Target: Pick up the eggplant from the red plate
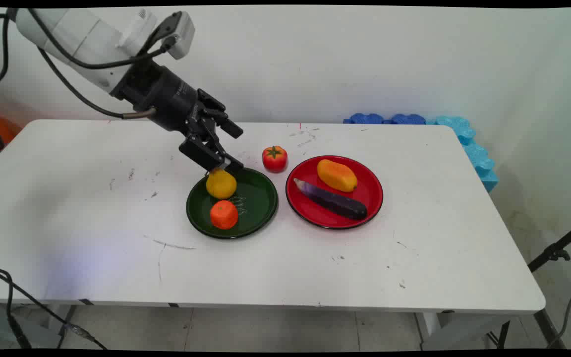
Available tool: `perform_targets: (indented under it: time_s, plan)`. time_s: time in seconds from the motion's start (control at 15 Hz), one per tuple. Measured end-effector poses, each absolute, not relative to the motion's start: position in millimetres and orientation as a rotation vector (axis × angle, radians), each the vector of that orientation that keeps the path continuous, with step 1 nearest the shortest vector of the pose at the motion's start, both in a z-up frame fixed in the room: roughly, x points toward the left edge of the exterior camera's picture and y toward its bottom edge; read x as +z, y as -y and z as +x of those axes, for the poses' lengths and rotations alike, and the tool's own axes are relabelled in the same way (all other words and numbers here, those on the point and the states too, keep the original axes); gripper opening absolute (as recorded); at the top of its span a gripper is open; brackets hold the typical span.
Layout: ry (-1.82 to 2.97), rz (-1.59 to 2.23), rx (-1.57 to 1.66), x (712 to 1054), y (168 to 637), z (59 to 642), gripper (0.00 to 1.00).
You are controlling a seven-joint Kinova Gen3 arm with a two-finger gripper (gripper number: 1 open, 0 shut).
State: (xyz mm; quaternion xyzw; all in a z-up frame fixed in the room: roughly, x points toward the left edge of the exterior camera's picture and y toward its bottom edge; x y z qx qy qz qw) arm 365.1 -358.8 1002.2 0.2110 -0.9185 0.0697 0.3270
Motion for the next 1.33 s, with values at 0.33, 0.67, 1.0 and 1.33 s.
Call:
perform_targets:
  time_s: [0.33, 0.67, 1.0, 1.33]
  plan:
    - [2.422, 0.567, 0.176, 1000.3, 367.4, 361.7, 1.00]
    - [2.444, 0.553, 0.167, 999.2, 380.2, 353.0, 1.00]
    - [2.482, 0.514, 0.163, 994.9, 406.1, 333.2, 1.00]
    - [2.533, 0.464, 0.164, 982.5, 439.6, 305.1, 1.00]
